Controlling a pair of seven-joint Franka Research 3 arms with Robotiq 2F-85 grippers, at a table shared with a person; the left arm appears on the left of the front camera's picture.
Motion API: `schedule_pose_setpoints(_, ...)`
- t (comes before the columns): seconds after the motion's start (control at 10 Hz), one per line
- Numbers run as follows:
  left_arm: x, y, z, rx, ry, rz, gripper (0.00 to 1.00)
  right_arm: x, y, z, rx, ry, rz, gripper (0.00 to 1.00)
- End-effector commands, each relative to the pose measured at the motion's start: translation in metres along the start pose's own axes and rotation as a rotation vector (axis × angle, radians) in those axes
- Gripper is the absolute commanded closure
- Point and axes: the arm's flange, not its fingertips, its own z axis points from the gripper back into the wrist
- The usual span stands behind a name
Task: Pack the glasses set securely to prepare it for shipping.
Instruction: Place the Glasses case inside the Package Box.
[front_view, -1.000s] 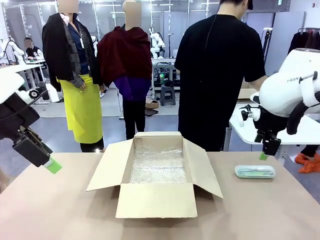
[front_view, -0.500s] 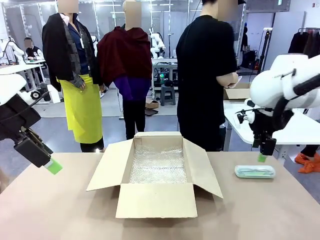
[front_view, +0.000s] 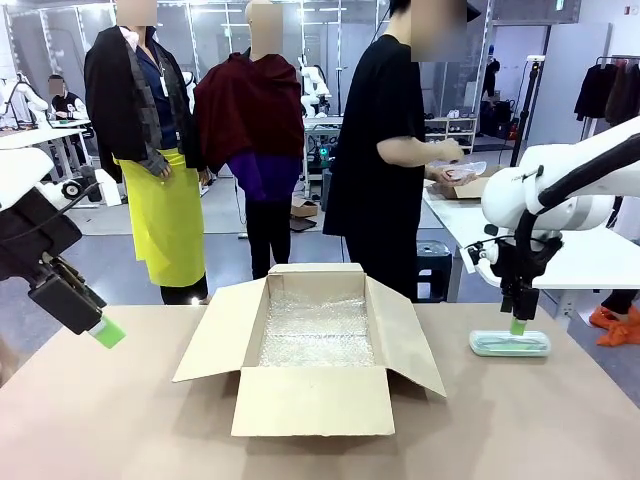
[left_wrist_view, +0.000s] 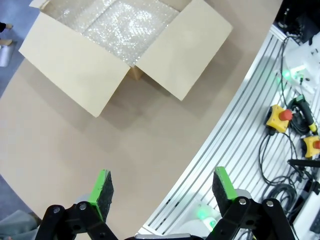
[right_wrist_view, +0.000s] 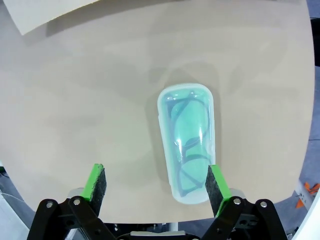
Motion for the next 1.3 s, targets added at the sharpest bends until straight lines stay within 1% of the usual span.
schedule_pose_setpoints(0.0, 0.000, 0.000, 0.001, -0.005, -0.012, -0.016, 0.00, 0.003, -0.005, 0.001, 0.022, 0.000, 0.013, 0.00)
schedule_pose_setpoints(0.3, 0.000, 0.000, 0.001, -0.005, -0.012, -0.016, 0.00, -0.003, -0.020, -0.019, 0.048, -0.011, 0.015, 0.00)
schedule_pose_setpoints(0.5, 0.000, 0.000, 0.001, -0.005, -0.012, -0.016, 0.00, -0.005, -0.021, -0.031, 0.010, -0.012, 0.045, 0.00)
schedule_pose_setpoints(0.7, 0.000, 0.000, 0.001, -0.005, -0.012, -0.016, 0.00, -0.008, -0.024, -0.050, 0.009, 0.000, 0.066, 0.00)
schedule_pose_setpoints(0.9, 0.000, 0.000, 0.001, -0.005, -0.012, -0.016, 0.00, -0.010, -0.027, -0.058, -0.027, 0.009, 0.071, 0.00)
schedule_pose_setpoints(1.2, 0.000, 0.000, 0.001, -0.005, -0.012, -0.016, 0.00, -0.009, -0.030, -0.070, -0.012, -0.001, 0.069, 0.00)
